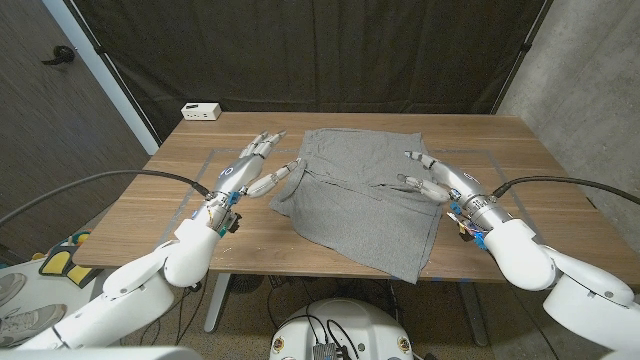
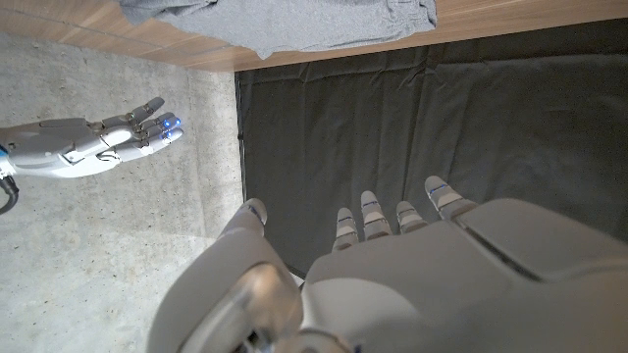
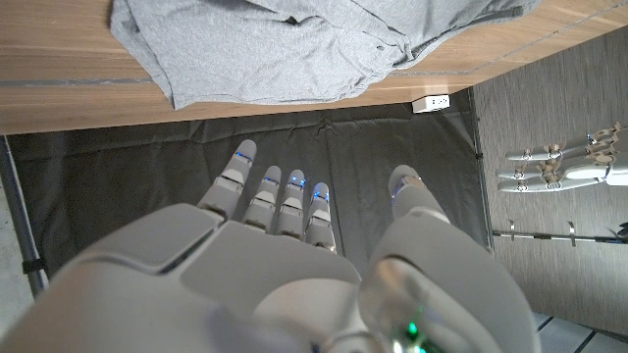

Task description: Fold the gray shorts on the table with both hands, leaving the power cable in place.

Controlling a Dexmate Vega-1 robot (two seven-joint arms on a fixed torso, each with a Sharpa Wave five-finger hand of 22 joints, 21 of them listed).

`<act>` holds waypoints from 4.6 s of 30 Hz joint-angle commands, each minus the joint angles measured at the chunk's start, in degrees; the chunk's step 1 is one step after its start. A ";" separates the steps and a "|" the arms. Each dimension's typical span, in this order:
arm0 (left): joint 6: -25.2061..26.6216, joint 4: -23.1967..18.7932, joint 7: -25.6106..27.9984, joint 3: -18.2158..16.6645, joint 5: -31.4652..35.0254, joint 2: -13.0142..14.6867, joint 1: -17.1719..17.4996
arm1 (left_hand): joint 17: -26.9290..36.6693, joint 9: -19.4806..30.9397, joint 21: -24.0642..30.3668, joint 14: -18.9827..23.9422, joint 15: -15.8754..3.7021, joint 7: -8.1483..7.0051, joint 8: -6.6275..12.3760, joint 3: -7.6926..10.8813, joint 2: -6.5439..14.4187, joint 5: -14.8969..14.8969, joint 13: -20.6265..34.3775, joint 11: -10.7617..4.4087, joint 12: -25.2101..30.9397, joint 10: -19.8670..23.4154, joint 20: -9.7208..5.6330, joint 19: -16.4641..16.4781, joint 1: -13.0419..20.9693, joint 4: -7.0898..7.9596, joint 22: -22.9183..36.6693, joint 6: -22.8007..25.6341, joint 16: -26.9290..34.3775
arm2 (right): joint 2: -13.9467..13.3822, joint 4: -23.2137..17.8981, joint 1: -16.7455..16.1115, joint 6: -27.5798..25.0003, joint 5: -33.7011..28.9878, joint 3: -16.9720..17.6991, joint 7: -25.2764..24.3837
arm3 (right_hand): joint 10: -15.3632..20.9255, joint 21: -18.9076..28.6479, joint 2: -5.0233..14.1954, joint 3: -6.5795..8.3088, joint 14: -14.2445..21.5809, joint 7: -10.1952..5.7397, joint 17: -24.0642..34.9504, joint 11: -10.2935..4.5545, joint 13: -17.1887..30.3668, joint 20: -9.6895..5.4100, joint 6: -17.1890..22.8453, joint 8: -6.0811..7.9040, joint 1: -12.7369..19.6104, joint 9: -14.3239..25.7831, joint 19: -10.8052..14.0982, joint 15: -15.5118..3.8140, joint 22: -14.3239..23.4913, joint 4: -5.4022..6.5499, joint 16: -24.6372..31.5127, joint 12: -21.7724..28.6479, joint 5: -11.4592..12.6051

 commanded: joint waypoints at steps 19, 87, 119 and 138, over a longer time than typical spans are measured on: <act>2.66 -4.49 -1.59 -6.94 5.98 -1.95 11.90 | 0.18 0.38 -0.56 -0.13 0.05 -0.14 0.03 0.41 -0.10 -0.99 0.27 -0.42 -0.26 0.48 0.32 -0.48 1.98 -1.89 0.29 0.72 -0.13 | 4.13 -7.17 -7.06 -7.65 -11.53 -2.91 3.50 | 0.84 0.26 0.22 0.81 1.10 -0.20 0.13 0.01 0.16 -0.17 0.85 -0.03 0.70 0.27 0.82 -0.47 0.33 -0.21 -0.05 0.09 -0.33; 8.35 -2.51 -16.28 -13.02 15.80 -0.23 15.31 | 0.16 0.48 -0.29 0.30 -2.31 -0.41 -0.14 0.93 -1.13 -2.24 0.38 -2.32 -1.08 1.75 -1.64 1.59 6.71 -7.00 0.24 3.48 -0.05 | 0.97 -9.12 -6.24 -29.48 -19.91 -24.26 -4.14 | 3.07 0.07 -0.74 0.65 2.36 -0.41 0.07 -0.82 0.17 -0.86 3.90 -0.27 3.01 0.31 2.74 -1.42 0.30 -1.68 -0.58 -0.61 -0.50; 22.55 1.24 -13.83 2.33 34.06 6.66 5.35 | 0.32 0.62 4.38 14.22 -4.22 -1.22 0.30 1.48 -5.00 0.62 0.56 -3.59 -0.16 9.46 -2.57 15.88 23.54 -11.11 1.11 7.13 1.50 | 2.70 -6.56 -1.67 -38.61 -34.05 -35.96 -2.76 | 15.27 1.69 -6.94 0.46 16.47 -1.25 1.99 -2.62 0.82 -3.73 14.56 1.22 19.84 0.35 12.42 -7.94 0.57 -2.95 3.78 0.93 3.37; 25.77 4.97 -12.46 12.75 38.17 8.24 -4.46 | 0.62 0.78 5.87 19.72 -6.29 -2.17 0.68 0.90 -5.43 2.98 0.75 -5.79 0.64 14.17 -2.81 18.61 30.13 -10.43 1.70 10.83 1.76 | 3.63 -4.34 0.85 -39.45 -36.79 -38.05 0.46 | 17.50 1.24 -7.77 -0.60 18.15 -3.10 3.89 -4.99 1.22 -5.25 17.09 1.10 25.76 0.37 12.27 -10.27 0.74 -2.83 5.75 1.13 5.02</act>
